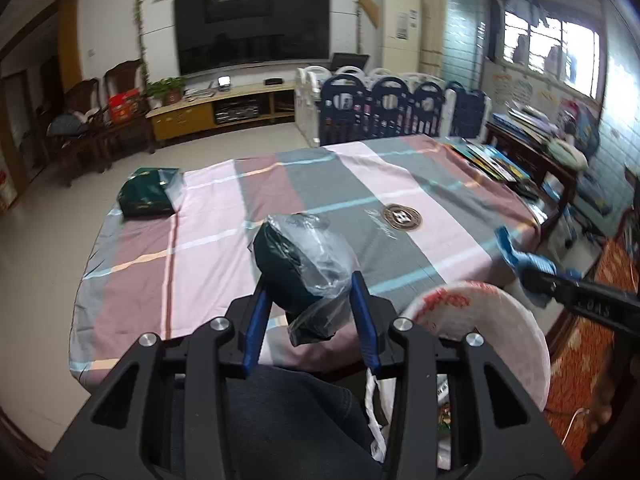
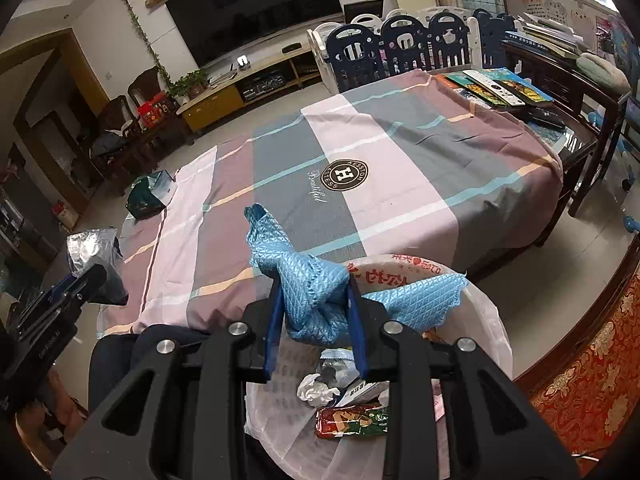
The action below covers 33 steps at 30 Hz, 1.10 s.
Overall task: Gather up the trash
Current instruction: 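Carry the dark bag and blue cloth over the basket with both tools, then open both tools to drop the dark bag and blue cloth in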
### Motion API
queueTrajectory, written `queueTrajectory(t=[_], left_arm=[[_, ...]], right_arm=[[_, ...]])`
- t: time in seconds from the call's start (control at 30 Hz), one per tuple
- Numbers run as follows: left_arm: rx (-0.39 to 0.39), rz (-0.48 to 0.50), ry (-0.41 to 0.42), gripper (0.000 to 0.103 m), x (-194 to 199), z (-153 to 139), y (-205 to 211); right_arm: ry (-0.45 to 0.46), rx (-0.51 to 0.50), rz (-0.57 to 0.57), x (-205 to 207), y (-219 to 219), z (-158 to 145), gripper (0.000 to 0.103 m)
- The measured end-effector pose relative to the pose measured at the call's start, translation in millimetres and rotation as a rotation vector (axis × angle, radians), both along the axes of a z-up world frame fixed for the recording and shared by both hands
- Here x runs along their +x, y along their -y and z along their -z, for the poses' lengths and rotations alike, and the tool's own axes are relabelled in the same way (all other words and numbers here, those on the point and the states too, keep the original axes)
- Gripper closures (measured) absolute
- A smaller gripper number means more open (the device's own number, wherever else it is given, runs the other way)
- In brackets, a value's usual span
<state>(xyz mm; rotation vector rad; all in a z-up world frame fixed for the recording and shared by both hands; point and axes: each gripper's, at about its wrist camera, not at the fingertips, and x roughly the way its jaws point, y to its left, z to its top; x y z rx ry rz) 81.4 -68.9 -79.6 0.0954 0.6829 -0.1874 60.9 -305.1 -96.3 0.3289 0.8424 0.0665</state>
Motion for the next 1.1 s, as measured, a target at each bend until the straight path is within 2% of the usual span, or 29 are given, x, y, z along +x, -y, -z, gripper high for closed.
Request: queueTrajectory(t=[0.13, 0.3, 0.4, 0.53, 0.6, 0.77, 0.87, 0.93, 1.03, 1.1], left_arm=[[-0.002, 0.109, -0.052, 0.063, -8, 10, 25], [0.013, 0.252, -0.107, 0.063, -18, 23, 55], [-0.006, 0.322, -0.154, 0.063, -18, 32, 67], [-0.069, 0.392, -0.244, 0.063, -9, 47, 76], [-0.088, 0.408, -0.269, 0.063, -6, 51, 83], [-0.055, 0.462, -0.288, 0.06, -12, 56, 107], [-0.021, 0.485, -0.296, 0.046, -16, 59, 118], [0.002, 0.48, -0.278, 0.029, -20, 56, 120], [0.036, 0.44, -0.227, 0.02, -24, 43, 116], [0.071, 0.391, -0.183, 0.018, -27, 32, 111]], right_arm=[[0.021, 0.047, 0.033, -7, 18, -4, 0.073], [0.052, 0.04, 0.061, -19, 38, -15, 0.073], [0.044, 0.063, 0.091, -23, 51, -13, 0.073], [0.029, 0.114, 0.118, -30, 65, -8, 0.073], [0.029, 0.095, 0.126, -35, 68, -9, 0.073], [0.014, 0.03, 0.138, -43, 71, -8, 0.073], [0.017, 0.04, 0.142, -48, 77, -8, 0.073], [0.012, 0.03, 0.144, -50, 78, -8, 0.073], [-0.023, -0.007, 0.124, -49, 73, -5, 0.073], [-0.069, -0.038, 0.091, -46, 63, -1, 0.072]])
